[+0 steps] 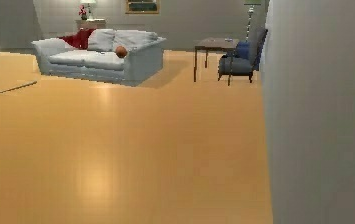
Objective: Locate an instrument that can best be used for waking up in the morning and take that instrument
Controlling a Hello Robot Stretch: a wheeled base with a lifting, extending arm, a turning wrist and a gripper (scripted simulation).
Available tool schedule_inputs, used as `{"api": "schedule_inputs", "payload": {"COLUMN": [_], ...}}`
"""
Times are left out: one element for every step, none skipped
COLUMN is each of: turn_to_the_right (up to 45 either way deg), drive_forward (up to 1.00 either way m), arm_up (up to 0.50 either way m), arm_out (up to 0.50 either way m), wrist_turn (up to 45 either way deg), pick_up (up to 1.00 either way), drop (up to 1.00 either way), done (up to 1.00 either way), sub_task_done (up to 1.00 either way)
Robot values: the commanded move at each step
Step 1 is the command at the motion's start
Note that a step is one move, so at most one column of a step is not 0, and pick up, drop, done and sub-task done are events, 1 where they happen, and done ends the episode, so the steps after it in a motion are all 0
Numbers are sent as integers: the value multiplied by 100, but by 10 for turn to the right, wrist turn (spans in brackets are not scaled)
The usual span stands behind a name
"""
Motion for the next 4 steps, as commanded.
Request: {"api": "schedule_inputs", "payload": {"turn_to_the_right": [0, 0, 0, -30], "drive_forward": [100, 100, 100, 0], "arm_up": [0, 0, 0, 0], "arm_out": [0, 0, 0, 0], "wrist_turn": [0, 0, 0, 0], "pick_up": [0, 0, 0, 0], "drop": [0, 0, 0, 0], "done": [0, 0, 0, 0], "sub_task_done": [0, 0, 0, 0]}}
